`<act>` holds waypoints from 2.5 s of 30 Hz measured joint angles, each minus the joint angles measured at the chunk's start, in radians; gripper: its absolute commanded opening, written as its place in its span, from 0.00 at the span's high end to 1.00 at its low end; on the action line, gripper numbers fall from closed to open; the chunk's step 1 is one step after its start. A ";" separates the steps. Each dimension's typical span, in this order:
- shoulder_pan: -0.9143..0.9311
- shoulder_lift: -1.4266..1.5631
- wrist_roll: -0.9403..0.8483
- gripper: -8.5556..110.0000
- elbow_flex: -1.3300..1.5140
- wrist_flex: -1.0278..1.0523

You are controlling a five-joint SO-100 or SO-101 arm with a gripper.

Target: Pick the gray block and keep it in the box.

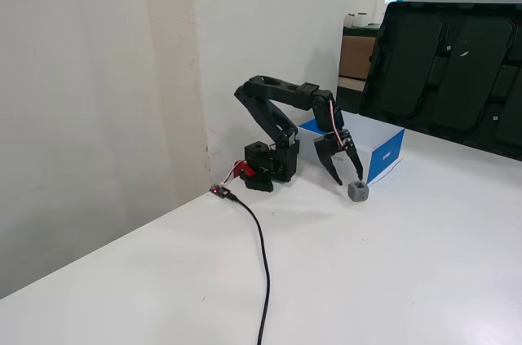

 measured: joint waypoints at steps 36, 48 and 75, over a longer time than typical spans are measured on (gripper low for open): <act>-0.095 -0.551 -0.161 0.71 -0.253 0.025; -0.110 -0.641 -0.161 0.82 -0.267 -0.029; -0.176 -0.572 -0.040 0.87 -0.615 0.202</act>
